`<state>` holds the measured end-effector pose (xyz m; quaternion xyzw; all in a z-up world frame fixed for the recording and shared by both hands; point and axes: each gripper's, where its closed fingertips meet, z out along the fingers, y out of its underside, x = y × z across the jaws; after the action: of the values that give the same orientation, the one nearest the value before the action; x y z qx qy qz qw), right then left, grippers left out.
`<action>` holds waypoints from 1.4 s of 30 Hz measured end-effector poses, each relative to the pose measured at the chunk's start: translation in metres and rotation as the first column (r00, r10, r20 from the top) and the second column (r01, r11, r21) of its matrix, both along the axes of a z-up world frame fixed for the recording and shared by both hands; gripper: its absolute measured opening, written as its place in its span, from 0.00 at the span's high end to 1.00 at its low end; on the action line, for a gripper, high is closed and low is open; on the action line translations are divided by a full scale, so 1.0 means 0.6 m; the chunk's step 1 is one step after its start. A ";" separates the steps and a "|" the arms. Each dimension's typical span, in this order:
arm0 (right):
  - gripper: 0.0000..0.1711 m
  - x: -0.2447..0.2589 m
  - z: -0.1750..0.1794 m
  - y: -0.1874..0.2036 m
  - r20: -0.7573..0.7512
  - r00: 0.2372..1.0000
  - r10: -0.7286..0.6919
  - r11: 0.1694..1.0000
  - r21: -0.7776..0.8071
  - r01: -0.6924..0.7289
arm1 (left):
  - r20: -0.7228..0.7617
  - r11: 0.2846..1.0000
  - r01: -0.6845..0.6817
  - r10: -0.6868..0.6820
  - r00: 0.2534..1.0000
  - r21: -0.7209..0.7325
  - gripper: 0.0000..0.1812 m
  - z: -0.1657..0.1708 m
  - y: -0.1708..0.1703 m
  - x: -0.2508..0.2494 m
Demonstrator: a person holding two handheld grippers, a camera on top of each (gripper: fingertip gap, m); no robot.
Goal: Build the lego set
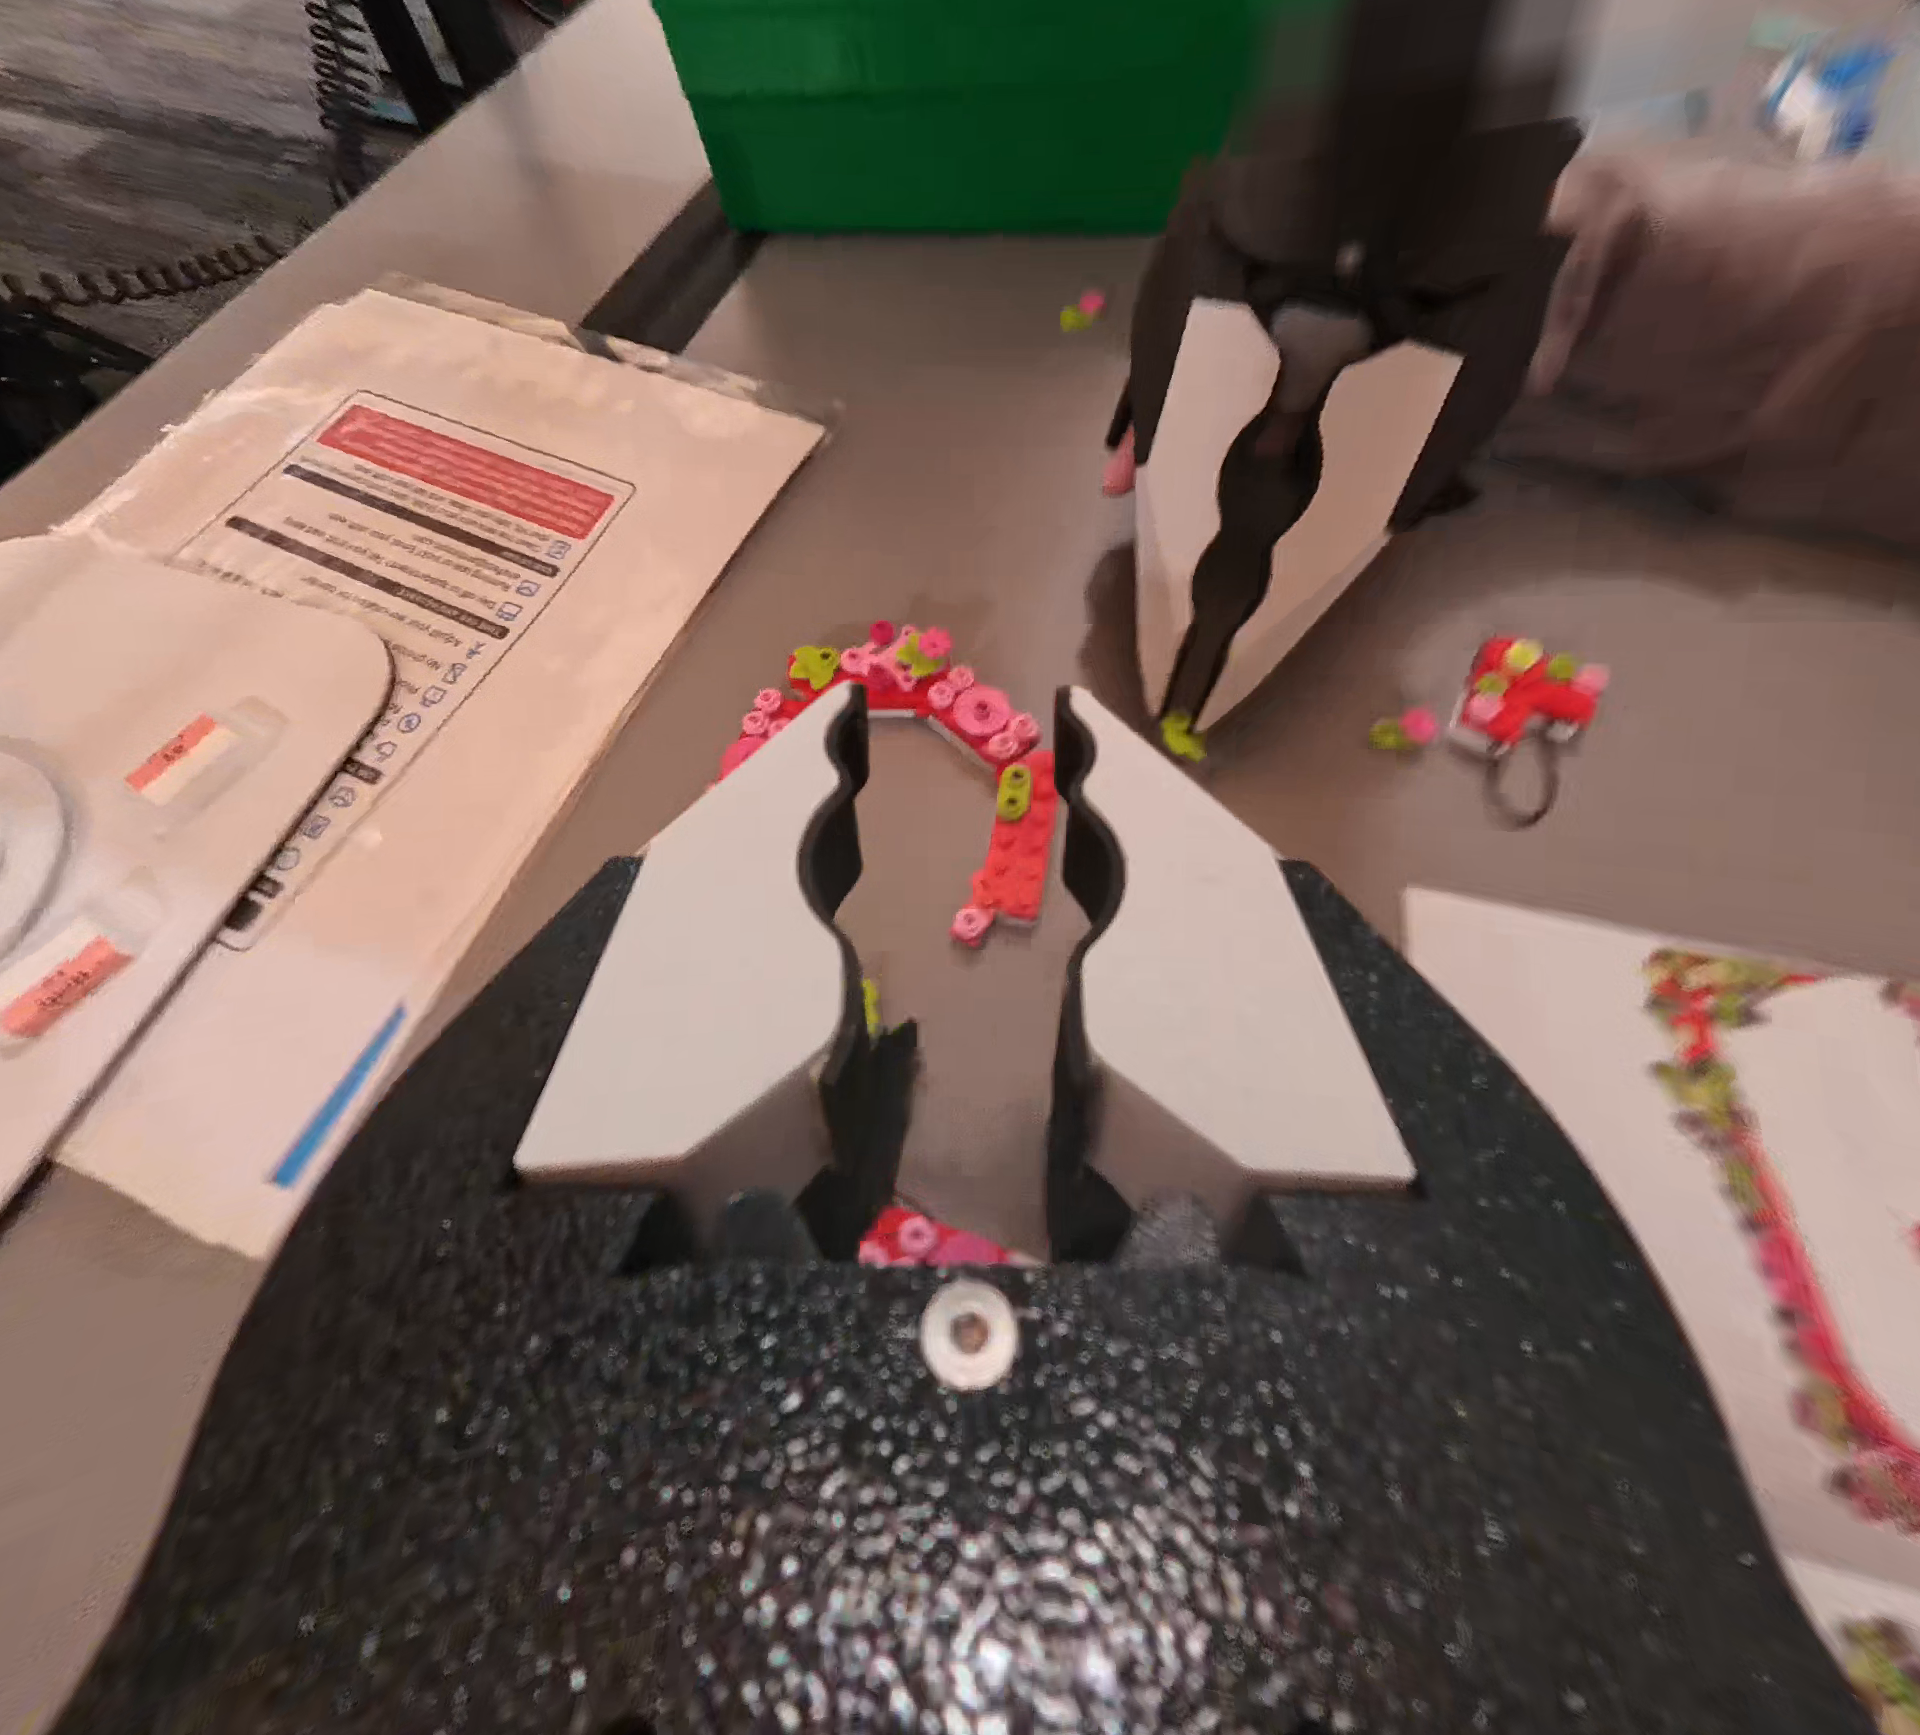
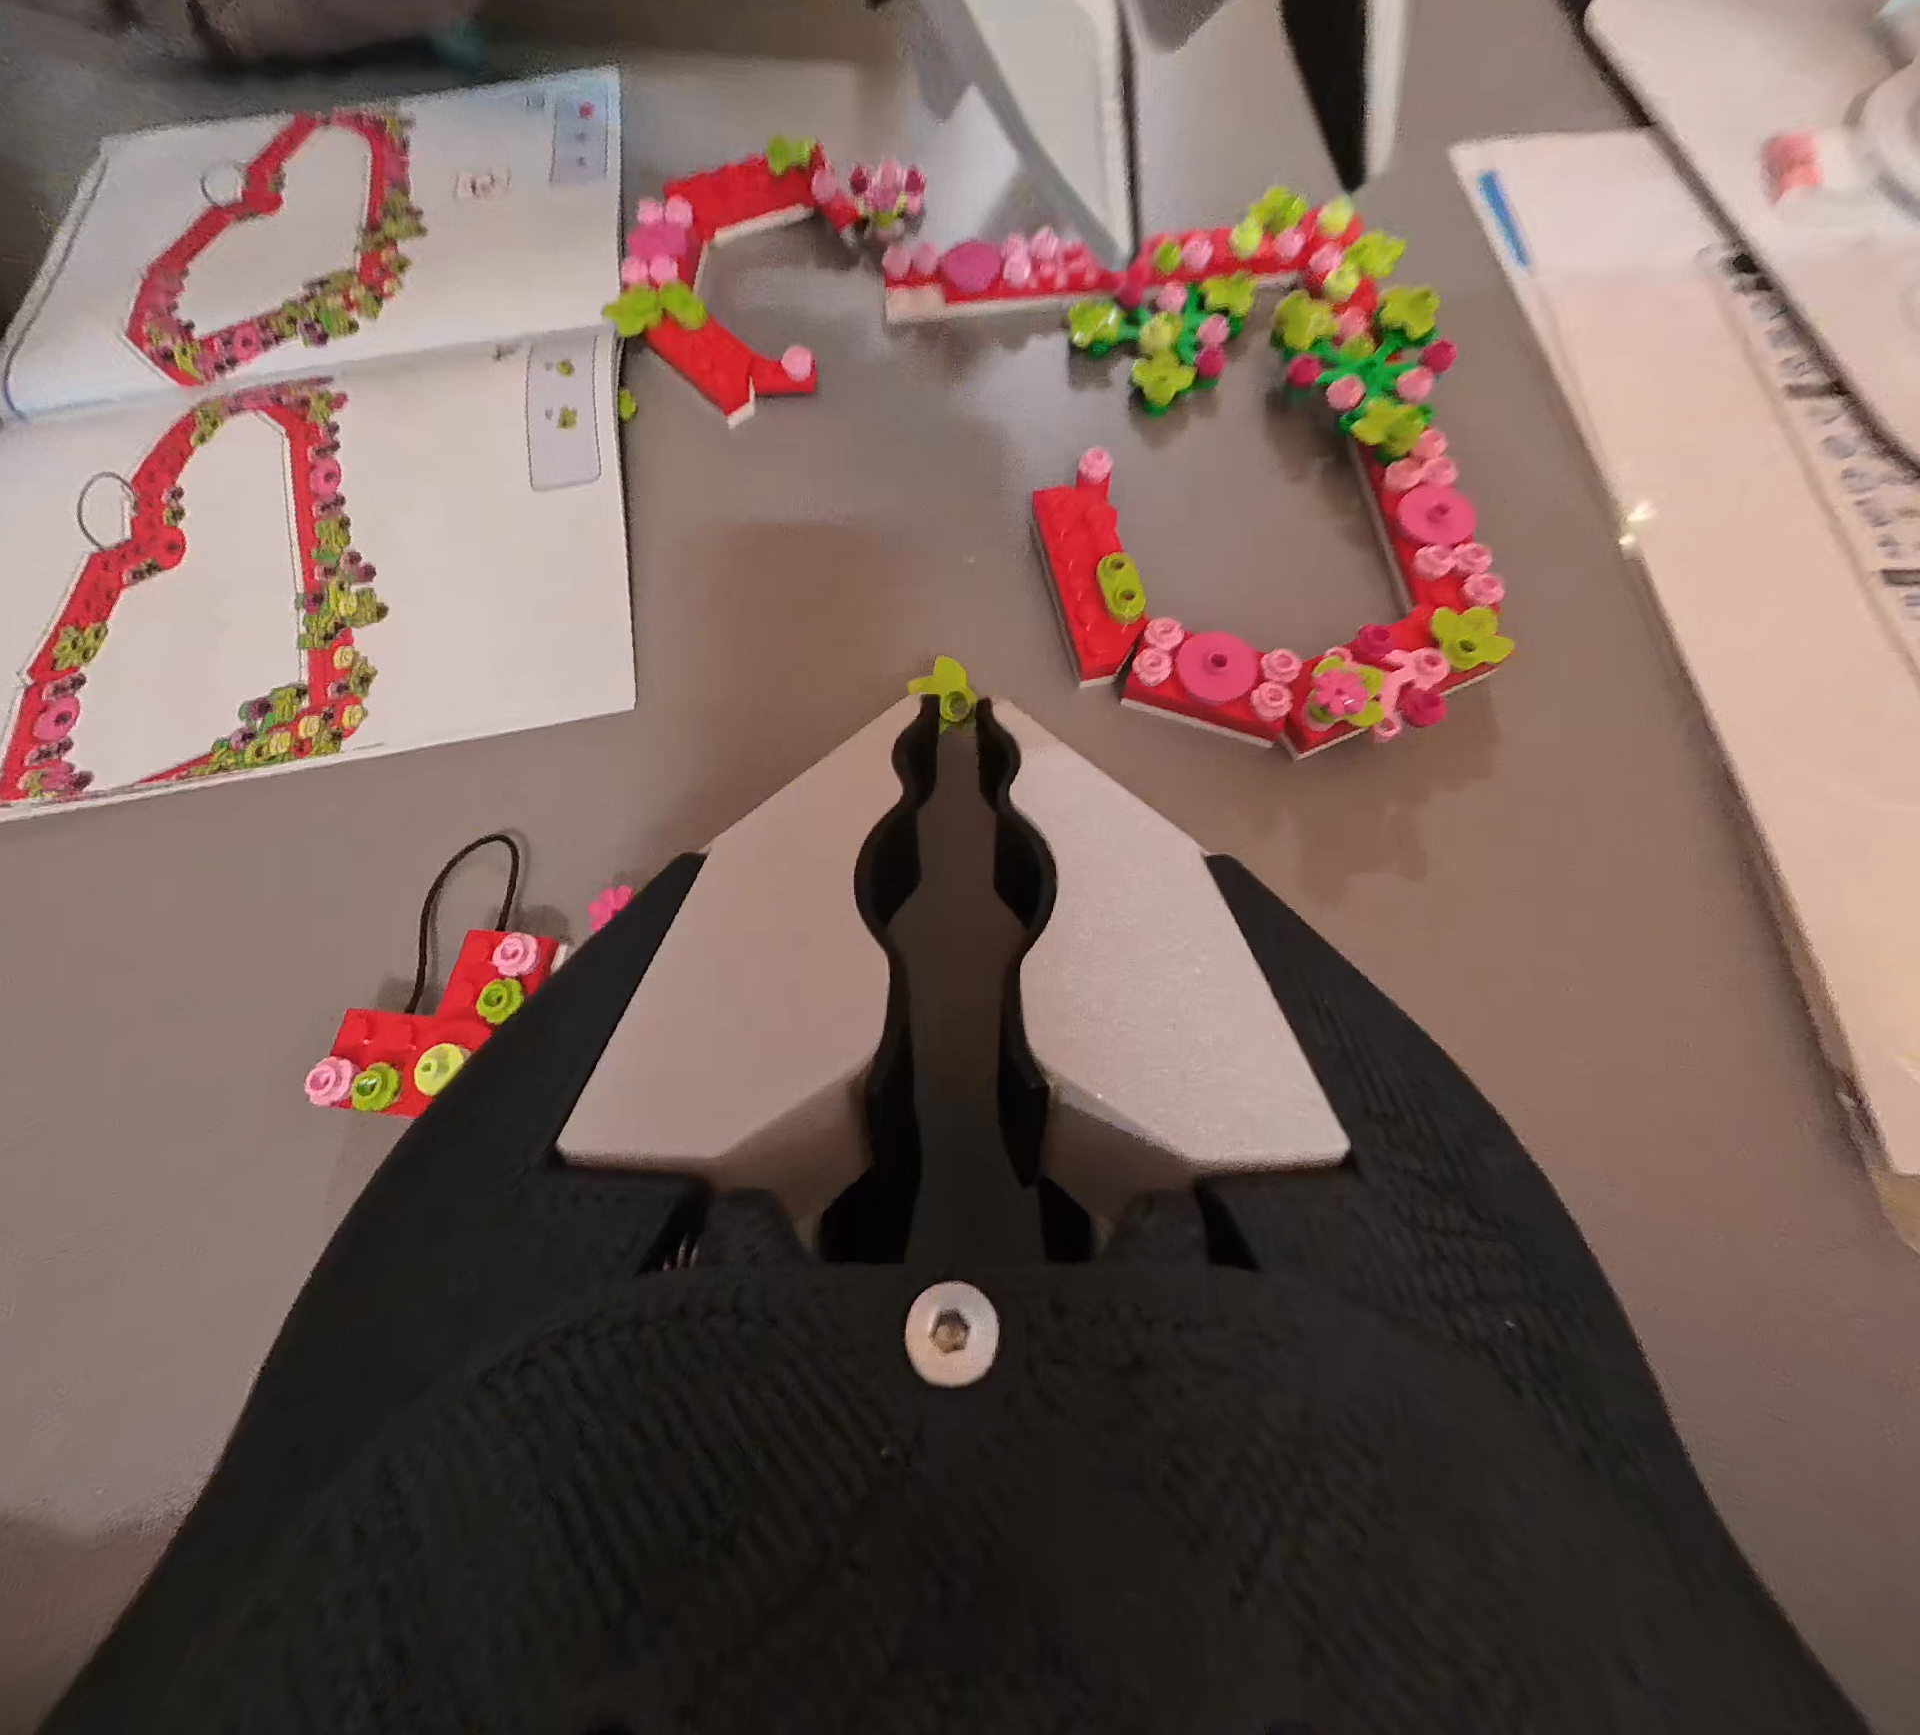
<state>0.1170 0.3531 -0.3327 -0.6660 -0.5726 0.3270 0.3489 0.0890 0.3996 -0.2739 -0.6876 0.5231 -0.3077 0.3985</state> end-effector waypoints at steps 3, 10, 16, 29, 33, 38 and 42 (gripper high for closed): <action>0.97 0.000 0.033 0.008 -0.118 0.993 -0.023 0.996 0.082 0.033 | 0.116 0.993 -0.065 0.077 0.990 -0.099 0.79 0.023 -0.021 -0.002; 0.97 0.016 0.139 0.001 -0.519 0.855 -0.011 0.948 0.266 0.173 | 0.216 0.971 -0.169 0.203 0.955 -0.168 0.78 0.023 -0.087 0.031; 0.97 0.019 0.150 -0.010 -0.563 0.826 0.041 0.946 0.289 0.150 | 0.315 0.952 -0.292 0.304 0.899 -0.087 0.77 0.030 -0.093 0.063; 0.97 0.017 0.149 -0.024 -0.554 0.828 0.088 0.941 0.318 0.113 | 0.445 0.948 -0.289 0.318 0.837 -0.134 0.96 0.049 -0.106 0.082; 0.97 0.016 0.148 -0.024 -0.547 0.832 0.090 0.941 0.321 0.109 | 0.421 0.948 -0.292 0.318 0.849 -0.128 0.95 0.048 -0.103 0.079; 0.97 0.013 0.146 -0.026 -0.536 0.839 0.098 0.939 0.328 0.100 | 0.391 0.956 -0.274 0.293 0.872 -0.106 1.00 0.042 -0.105 0.075; 0.97 0.008 0.145 -0.026 -0.531 0.841 0.102 0.938 0.333 0.096 | 0.370 0.962 -0.272 0.261 0.891 -0.024 1.00 0.040 -0.104 0.069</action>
<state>0.1221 0.3375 -0.2456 -0.4736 -0.5003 0.3960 0.6072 0.1305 0.3372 -0.2498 -0.6767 0.3438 -0.3664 0.5381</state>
